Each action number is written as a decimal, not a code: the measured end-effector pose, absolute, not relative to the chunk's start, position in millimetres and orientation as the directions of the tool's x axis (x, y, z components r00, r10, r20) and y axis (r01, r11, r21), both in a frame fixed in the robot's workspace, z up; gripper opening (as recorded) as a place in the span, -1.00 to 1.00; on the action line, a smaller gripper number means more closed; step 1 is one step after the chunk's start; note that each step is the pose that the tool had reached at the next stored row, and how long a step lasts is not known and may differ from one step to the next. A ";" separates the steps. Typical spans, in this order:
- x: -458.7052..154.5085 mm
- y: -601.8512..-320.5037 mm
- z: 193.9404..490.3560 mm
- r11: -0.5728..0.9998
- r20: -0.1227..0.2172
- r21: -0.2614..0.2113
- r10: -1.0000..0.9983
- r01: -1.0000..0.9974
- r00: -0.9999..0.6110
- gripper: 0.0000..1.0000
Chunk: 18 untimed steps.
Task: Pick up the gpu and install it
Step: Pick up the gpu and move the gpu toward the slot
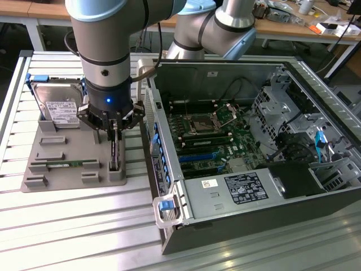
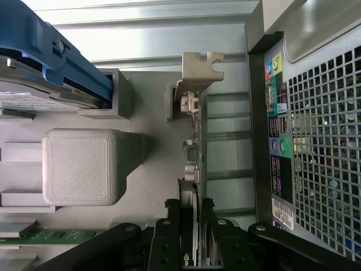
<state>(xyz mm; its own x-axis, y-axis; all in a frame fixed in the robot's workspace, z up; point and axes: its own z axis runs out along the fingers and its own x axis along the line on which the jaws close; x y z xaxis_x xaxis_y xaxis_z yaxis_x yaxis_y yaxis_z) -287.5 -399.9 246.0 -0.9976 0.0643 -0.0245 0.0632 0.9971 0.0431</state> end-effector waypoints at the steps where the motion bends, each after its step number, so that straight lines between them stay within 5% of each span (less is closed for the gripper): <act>1: -287.5 -399.9 246.0 0.997 -0.025 0.043 0.064 0.063 -0.998 -0.47; 18: -287.5 -399.9 263.3 0.997 -0.025 0.043 0.064 0.063 -0.998 -0.47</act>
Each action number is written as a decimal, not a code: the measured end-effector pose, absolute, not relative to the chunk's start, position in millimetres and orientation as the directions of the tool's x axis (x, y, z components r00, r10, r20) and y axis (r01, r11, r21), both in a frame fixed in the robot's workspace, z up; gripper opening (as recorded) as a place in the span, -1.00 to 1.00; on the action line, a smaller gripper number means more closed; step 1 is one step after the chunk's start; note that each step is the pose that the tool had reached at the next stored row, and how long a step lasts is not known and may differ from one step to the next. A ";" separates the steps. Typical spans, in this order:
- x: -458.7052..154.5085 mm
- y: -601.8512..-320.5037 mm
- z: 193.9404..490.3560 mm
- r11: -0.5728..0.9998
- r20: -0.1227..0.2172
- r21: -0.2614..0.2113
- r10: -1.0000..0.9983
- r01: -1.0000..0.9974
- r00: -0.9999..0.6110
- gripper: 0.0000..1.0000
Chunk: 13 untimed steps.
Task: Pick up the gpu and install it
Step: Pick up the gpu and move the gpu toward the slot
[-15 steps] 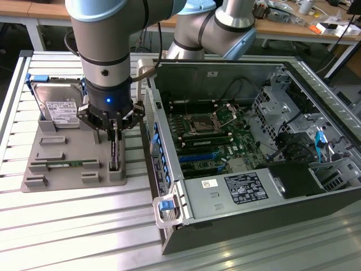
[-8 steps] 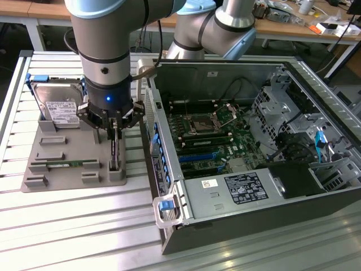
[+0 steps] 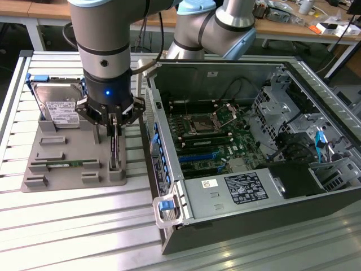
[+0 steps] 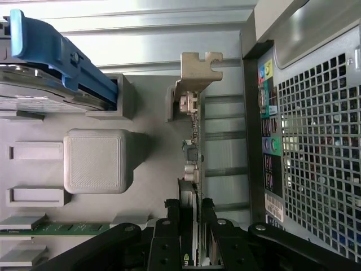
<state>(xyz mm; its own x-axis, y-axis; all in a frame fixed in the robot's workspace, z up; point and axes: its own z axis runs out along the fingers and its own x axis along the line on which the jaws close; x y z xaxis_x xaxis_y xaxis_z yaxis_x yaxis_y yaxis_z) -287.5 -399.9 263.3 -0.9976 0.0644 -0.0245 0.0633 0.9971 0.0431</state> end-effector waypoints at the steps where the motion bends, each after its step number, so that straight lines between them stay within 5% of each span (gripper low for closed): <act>1: -287.4 -399.9 263.9 0.997 -0.025 0.043 0.064 0.063 -0.998 -0.47; 13: -287.5 -399.9 275.1 0.997 -0.025 0.043 0.064 0.063 -0.998 -0.47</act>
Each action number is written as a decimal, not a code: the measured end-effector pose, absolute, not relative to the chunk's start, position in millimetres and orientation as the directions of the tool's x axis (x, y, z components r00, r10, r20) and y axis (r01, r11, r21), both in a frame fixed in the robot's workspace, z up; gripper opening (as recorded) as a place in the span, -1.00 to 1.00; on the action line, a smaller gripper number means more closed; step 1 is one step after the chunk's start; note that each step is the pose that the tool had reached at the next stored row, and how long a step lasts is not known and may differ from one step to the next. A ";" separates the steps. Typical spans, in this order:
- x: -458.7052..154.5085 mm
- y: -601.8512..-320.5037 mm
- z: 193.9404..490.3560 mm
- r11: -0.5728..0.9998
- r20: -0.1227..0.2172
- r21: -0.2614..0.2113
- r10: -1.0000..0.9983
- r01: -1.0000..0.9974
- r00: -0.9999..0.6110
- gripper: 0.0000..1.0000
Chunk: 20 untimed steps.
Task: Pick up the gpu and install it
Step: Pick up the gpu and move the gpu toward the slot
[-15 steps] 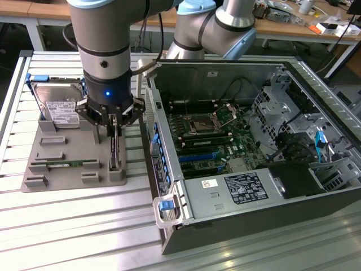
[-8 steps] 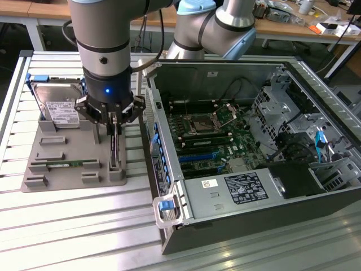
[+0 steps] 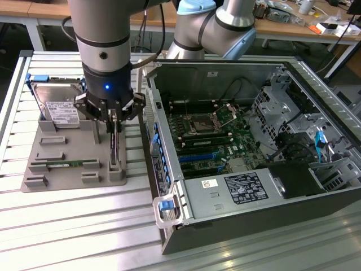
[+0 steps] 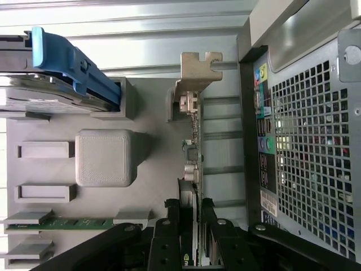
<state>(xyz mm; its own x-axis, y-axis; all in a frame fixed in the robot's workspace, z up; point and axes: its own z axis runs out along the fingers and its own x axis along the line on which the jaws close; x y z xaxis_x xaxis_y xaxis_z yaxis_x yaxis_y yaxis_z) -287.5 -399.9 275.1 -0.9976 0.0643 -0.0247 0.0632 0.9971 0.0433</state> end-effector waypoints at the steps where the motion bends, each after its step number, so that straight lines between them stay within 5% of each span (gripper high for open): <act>1: -287.5 -399.9 275.9 0.997 -0.025 0.043 0.064 0.063 -0.998 -0.47; 20: -287.5 -399.9 299.8 0.997 -0.025 0.043 0.064 0.063 -0.998 -0.47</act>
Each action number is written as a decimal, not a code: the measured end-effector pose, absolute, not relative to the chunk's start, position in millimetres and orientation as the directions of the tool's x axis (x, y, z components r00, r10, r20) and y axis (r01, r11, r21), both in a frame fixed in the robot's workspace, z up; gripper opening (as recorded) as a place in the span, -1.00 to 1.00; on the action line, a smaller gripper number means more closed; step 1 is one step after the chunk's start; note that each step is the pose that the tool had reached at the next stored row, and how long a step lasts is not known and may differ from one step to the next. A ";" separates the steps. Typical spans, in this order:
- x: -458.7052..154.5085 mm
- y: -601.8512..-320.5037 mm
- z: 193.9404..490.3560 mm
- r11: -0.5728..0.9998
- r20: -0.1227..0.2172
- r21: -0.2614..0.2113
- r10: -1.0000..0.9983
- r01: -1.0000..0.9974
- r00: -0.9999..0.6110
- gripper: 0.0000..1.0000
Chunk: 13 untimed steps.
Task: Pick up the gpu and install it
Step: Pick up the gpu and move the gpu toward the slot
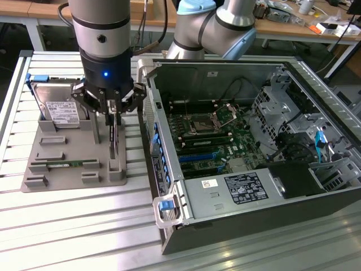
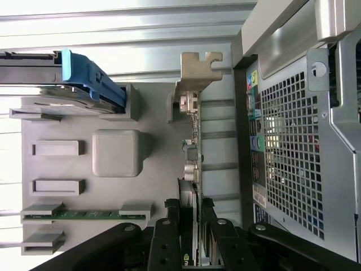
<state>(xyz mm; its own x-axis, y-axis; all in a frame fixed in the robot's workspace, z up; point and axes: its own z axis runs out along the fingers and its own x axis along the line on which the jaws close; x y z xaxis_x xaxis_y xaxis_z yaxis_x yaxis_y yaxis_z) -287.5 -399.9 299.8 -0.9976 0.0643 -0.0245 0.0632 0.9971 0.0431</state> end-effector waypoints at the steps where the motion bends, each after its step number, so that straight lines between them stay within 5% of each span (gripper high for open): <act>1: -287.5 -399.9 301.5 0.997 -0.025 0.043 0.064 0.063 -0.998 -0.47; 13: -287.5 -399.9 324.3 0.997 -0.025 0.043 0.064 0.063 -0.998 -0.47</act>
<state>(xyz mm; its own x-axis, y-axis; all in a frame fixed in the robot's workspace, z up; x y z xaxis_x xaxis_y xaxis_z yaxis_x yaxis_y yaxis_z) -287.5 -399.9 324.3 -0.9976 0.0644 -0.0245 0.0633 0.9971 0.0432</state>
